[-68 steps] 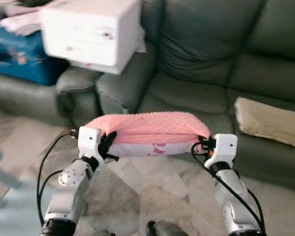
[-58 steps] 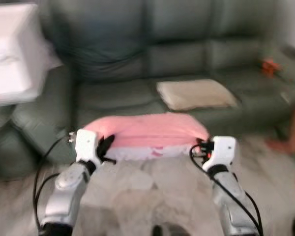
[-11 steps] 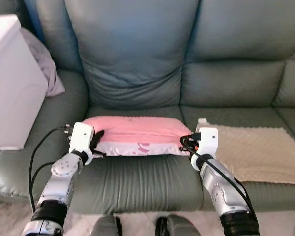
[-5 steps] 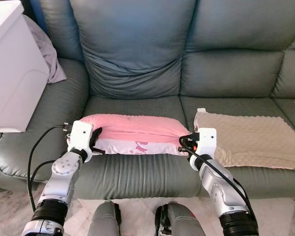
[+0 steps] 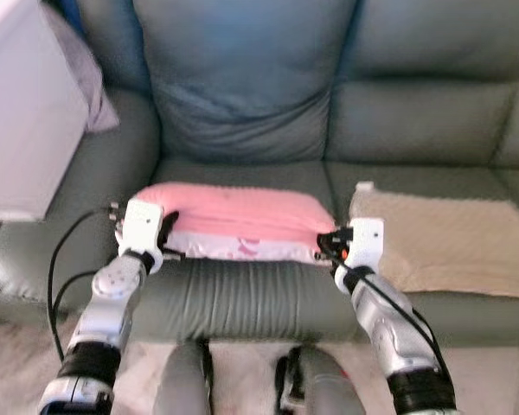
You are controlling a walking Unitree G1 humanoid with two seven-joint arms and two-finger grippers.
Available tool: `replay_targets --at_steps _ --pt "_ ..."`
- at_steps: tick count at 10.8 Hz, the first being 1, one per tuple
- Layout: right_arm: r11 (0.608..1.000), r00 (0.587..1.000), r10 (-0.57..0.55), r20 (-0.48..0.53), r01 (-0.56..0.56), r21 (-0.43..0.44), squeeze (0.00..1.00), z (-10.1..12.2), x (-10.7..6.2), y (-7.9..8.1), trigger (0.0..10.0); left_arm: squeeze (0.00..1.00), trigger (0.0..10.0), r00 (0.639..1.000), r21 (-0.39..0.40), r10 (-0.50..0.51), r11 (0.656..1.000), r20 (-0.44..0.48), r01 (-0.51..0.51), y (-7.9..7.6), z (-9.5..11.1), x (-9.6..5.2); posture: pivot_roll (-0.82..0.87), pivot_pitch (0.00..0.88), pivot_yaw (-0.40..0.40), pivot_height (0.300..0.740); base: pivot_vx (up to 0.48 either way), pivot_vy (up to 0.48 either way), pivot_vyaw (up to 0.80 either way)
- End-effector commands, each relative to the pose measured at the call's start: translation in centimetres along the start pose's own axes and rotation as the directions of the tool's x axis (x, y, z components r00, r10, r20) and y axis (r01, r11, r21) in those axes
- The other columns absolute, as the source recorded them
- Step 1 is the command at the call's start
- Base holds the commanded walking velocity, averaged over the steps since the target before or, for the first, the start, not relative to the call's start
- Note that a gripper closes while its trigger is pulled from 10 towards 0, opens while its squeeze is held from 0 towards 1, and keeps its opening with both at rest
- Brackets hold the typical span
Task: Move the pillow to the sofa
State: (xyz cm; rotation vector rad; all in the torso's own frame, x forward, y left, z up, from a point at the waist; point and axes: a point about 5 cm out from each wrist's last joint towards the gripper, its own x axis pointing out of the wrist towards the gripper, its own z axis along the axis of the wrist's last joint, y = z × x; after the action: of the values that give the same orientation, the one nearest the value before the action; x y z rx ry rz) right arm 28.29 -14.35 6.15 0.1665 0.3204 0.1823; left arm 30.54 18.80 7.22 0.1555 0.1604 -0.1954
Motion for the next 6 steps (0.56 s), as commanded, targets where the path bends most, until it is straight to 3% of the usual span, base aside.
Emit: replay_targets --at_steps 1,3,6 --pt "0.998 0.998 -0.065 0.009 0.065 0.012 0.00 0.0 -0.5 -1.6 10.0 0.00 10.0 0.997 0.005 0.081 0.997 0.016 -0.081 1.6 0.2 -0.4 -0.01 0.121 -0.006 0.640 0.000 0.000 0.00" --pt "0.998 0.998 -0.058 0.009 0.058 0.004 0.00 -0.1 -0.6 -1.6 10.0 0.00 10.0 0.994 0.021 0.103 0.994 0.022 -0.104 1.7 0.4 -0.2 -0.01 0.121 -0.006 0.640 0.000 0.000 0.00" --pt "0.995 0.996 -0.082 0.021 0.083 -0.049 0.00 0.4 -0.7 -2.9 10.0 0.00 10.0 0.997 0.001 0.075 0.997 0.031 -0.075 0.7 0.7 0.6 -0.02 0.119 -0.006 0.640 0.000 0.000 0.00"
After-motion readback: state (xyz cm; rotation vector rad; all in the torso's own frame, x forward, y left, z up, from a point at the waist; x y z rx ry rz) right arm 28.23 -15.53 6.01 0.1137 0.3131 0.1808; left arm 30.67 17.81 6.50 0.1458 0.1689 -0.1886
